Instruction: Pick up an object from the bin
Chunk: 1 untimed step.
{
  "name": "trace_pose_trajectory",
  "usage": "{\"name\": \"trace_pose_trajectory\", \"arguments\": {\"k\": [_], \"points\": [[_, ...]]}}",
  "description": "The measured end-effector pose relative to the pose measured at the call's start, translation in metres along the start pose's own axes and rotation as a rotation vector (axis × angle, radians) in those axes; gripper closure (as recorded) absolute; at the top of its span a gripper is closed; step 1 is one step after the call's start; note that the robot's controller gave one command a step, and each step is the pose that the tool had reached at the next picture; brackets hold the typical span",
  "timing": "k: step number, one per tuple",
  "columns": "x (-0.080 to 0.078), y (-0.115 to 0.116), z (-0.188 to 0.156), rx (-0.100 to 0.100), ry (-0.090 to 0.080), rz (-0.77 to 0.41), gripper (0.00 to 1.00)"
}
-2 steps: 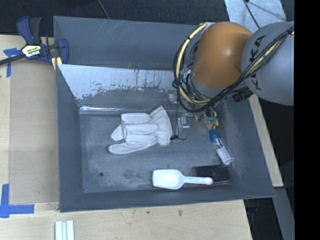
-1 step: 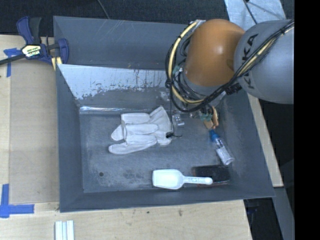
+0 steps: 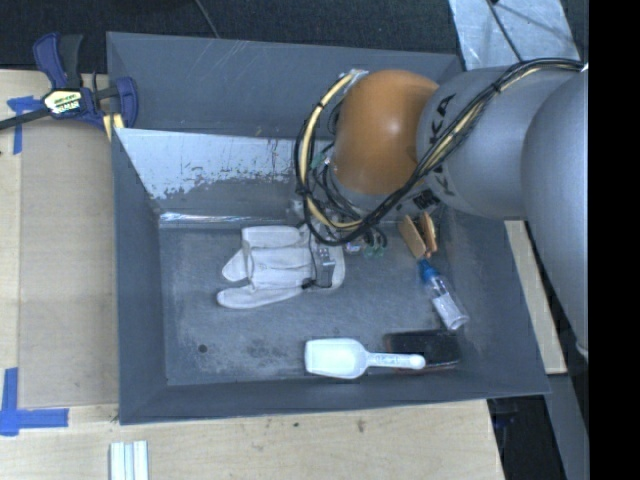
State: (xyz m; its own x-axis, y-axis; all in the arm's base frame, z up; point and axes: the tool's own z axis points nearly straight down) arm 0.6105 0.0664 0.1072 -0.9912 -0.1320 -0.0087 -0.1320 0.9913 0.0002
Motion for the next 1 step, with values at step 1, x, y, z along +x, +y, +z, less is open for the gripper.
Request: {"name": "trace_pose_trajectory", "arguments": {"k": [1], "points": [[-0.0024, -0.0159, 0.032, -0.001, -0.006, 0.006, 1.0]]}}
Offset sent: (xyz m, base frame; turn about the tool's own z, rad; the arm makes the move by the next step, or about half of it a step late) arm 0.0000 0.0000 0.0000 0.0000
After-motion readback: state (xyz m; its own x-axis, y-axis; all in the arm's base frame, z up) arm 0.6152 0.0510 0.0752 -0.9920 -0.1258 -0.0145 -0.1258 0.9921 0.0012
